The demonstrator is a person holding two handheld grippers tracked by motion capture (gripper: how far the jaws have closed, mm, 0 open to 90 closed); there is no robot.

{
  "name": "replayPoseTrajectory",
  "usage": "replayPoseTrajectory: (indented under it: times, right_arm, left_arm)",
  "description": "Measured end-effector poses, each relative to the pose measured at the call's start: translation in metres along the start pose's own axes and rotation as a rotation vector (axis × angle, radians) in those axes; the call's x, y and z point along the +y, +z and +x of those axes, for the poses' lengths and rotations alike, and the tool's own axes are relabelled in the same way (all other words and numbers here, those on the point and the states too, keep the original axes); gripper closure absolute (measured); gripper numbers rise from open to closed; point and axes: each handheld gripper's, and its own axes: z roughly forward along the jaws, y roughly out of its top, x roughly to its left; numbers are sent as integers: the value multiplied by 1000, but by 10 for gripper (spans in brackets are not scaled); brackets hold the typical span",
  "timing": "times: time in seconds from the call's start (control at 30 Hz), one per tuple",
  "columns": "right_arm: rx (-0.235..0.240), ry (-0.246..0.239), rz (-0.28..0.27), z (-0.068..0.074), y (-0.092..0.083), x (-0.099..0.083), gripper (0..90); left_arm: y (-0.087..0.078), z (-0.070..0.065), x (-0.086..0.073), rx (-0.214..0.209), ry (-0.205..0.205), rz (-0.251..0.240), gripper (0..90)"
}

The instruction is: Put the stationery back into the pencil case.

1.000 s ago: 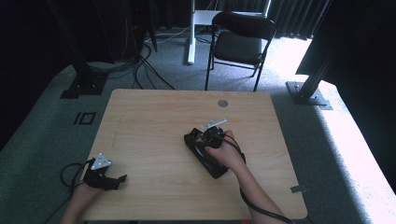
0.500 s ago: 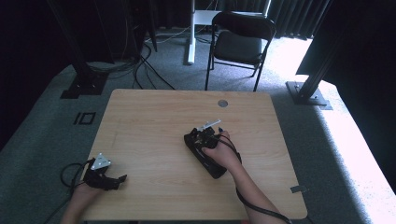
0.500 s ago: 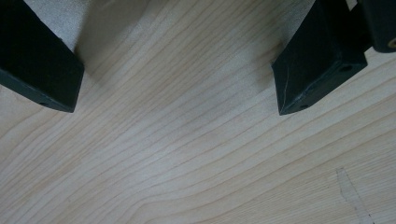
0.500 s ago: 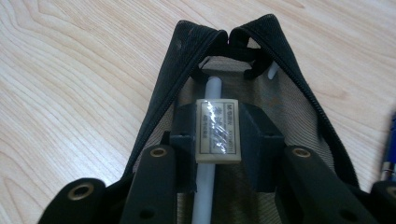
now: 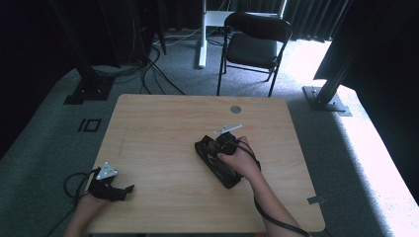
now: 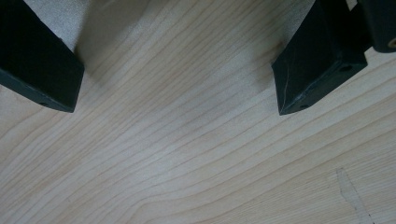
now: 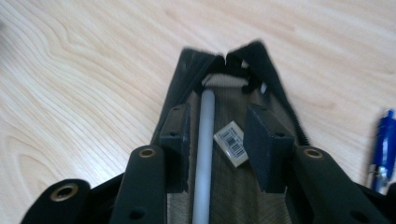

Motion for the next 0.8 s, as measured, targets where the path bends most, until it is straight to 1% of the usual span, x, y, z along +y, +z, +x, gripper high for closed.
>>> replayPoseTrajectory:
  times: [0.1,0.17,0.23,0.27,0.33,0.4,0.53,0.57,0.63,0.7,0.8]
  right_arm:
    - [-3,7,-50,-3,-14,3,609]
    - [-16,12,-77,-7,-21,5,609]
    - [-37,29,-105,-15,-29,5,609]
    - [-44,29,-107,-16,-30,5,609]
    - [-61,47,-122,-25,-33,3,600]
    - [-85,50,-123,-32,-32,0,592]
    - [-124,81,-116,-46,-27,-8,597]
    - [-135,82,-109,-49,-25,-10,597]
    - [-142,98,-101,-54,-21,-14,597]
    - [-165,96,-85,-58,-17,-18,596]
    - [-183,109,-61,-65,-11,-25,597]
  left_arm:
    - [0,0,0,0,0,0,21]
    - [0,0,0,0,0,0,20]
    - [0,0,0,0,0,0,20]
    - [0,0,0,0,0,0,21]
    - [0,0,0,0,0,0,21]
    - [0,0,0,0,0,0,21]
    - [0,0,0,0,0,0,20]
    - [0,0,0,0,0,0,20]
    - [0,0,0,0,0,0,21]
    - [0,0,0,0,0,0,21]
    - [0,0,0,0,0,0,21]
